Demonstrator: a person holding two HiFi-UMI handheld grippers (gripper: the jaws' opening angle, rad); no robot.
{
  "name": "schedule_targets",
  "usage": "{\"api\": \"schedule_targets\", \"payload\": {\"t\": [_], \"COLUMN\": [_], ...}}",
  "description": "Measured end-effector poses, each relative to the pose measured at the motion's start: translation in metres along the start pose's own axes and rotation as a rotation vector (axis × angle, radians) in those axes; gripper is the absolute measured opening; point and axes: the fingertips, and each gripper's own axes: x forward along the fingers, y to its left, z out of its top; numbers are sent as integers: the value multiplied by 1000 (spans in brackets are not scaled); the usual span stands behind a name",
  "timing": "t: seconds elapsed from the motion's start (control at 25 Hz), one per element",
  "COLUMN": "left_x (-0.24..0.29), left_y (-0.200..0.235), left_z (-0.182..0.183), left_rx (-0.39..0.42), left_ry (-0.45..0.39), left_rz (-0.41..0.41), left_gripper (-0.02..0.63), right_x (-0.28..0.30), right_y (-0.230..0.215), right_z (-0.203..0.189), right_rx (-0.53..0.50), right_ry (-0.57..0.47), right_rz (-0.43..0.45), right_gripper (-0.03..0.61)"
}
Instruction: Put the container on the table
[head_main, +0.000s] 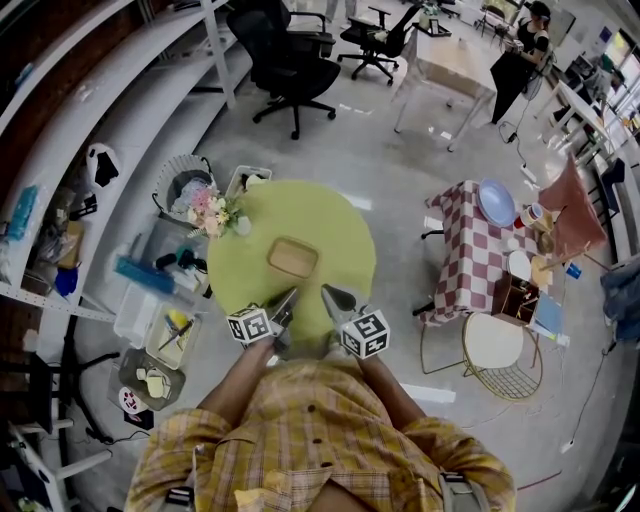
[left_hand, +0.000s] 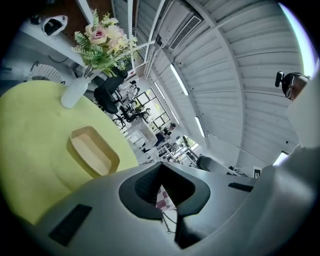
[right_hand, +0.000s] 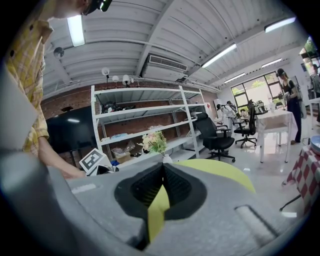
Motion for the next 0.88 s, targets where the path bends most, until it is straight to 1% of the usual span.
{"api": "schedule_targets", "payload": {"t": [0.24,0.4,0.52,0.88], "left_x": [-1,0,-1,-6], "left_y": [-6,-12,-15,-19], "left_z": [6,4,3,4], "left_rx": [62,155,212,335], "left_ry": [-6,21,24,32], "left_rz": [-6,-1,11,50], "left_gripper": [5,5,5,5], "right_x": [2,3,4,6], "right_y": [1,0,0,-1], "right_z": [1,-1,-3,-5], "right_rx": [0,7,10,14], "right_ry": [-2,3,6,12], "right_rz": [7,1,2,-13], "right_gripper": [-3,-3,-3,-3]}}
